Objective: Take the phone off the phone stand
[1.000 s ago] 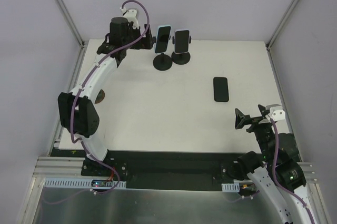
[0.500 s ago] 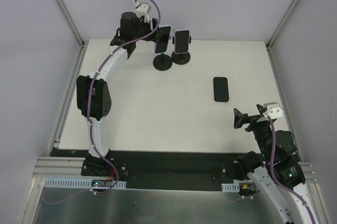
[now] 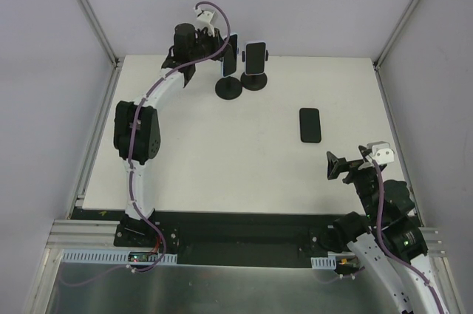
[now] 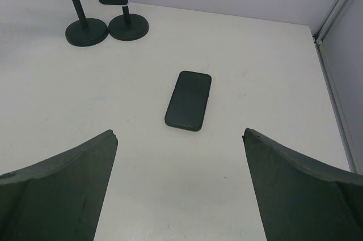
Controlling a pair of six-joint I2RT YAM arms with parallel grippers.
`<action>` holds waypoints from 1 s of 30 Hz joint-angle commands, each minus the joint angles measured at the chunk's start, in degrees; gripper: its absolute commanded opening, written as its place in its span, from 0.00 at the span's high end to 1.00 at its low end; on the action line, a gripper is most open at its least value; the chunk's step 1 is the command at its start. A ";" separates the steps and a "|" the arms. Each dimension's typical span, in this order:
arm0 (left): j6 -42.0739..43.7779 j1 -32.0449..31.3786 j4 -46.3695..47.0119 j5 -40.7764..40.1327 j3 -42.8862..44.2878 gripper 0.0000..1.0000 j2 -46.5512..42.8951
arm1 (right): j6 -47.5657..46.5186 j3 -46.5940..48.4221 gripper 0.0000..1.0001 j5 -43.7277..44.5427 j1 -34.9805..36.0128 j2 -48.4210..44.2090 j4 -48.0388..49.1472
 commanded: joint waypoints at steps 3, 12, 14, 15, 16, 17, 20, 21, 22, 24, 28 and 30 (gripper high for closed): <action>0.00 -0.33 6.92 1.45 -8.27 0.99 -10.36 | -0.68 0.01 0.04 -0.38 0.27 0.63 3.20; 1.23 -2.44 4.73 -5.48 -24.61 1.00 -28.02 | -0.24 0.10 0.04 -1.26 0.27 -1.04 3.20; 2.20 -4.89 3.85 -9.17 -30.32 1.00 -32.86 | -0.24 0.10 0.04 -1.26 0.36 -1.65 3.37; 2.55 -5.86 3.59 -10.92 -32.25 1.00 -34.53 | -0.15 0.10 0.04 -1.35 0.36 -2.00 3.37; 3.16 -7.18 2.97 -14.60 -35.93 1.00 -37.59 | 0.03 0.01 0.04 -1.26 0.44 -2.36 3.46; 3.25 -8.32 2.53 -16.98 -37.70 1.00 -39.19 | 0.03 0.01 0.04 -1.61 0.36 -2.53 3.46; 1.33 -13.42 1.47 -26.48 -43.95 1.00 -45.34 | 0.47 0.10 0.04 -2.32 0.44 -3.15 3.46; 0.63 -16.48 1.30 -29.11 -46.49 1.00 -46.75 | 0.47 0.10 0.04 -2.67 0.45 -3.15 3.55; -0.51 -17.98 1.12 -32.27 -47.64 1.00 -49.11 | 0.64 0.18 0.04 -2.93 0.53 -3.24 3.55; -0.96 -21.41 1.12 -40.18 -50.10 1.00 -51.06 | 0.82 0.18 0.04 -3.46 0.53 -3.24 3.55; -3.06 -28.88 1.21 -48.90 -50.91 1.00 -52.91 | 0.99 0.27 0.04 -3.90 0.71 -3.24 3.55; -4.38 -30.39 1.73 -53.37 -50.82 1.00 -52.65 | 1.08 0.36 0.04 -4.07 0.71 -3.41 3.46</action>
